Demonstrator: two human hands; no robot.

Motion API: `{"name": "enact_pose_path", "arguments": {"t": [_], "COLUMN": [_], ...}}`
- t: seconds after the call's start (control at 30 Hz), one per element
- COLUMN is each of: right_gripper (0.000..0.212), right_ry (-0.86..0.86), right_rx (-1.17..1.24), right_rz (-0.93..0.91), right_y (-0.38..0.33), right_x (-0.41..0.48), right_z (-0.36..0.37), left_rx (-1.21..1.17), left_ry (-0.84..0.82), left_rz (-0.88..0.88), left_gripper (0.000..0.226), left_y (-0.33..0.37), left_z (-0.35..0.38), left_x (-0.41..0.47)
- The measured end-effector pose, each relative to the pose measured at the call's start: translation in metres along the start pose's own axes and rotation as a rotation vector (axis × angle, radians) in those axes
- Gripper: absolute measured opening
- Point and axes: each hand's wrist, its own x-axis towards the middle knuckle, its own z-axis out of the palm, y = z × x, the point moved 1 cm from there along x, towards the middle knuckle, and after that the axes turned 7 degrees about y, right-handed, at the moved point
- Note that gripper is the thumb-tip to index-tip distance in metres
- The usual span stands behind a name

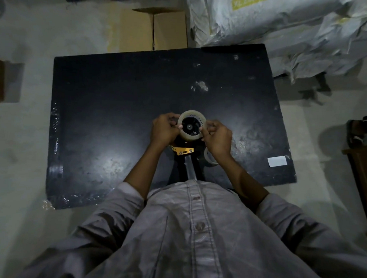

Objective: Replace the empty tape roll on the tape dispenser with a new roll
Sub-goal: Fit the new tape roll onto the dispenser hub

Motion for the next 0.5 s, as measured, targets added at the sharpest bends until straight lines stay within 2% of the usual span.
{"name": "enact_pose_path", "arguments": {"t": [0.27, 0.5], "right_gripper": [0.031, 0.017], "right_ry": [0.034, 0.019], "right_rx": [-0.103, -0.033], "right_rz": [-0.081, -0.082], "right_y": [-0.017, -0.021], "right_x": [-0.004, -0.009], "right_z": [-0.007, -0.016], "left_rx": [0.047, 0.054], "left_ry": [-0.004, -0.015], "left_rz": [-0.037, -0.044], "left_gripper": [0.030, 0.034], "left_y": [-0.003, -0.005], "left_z": [-0.002, -0.003], "left_x": [0.008, 0.003]}}
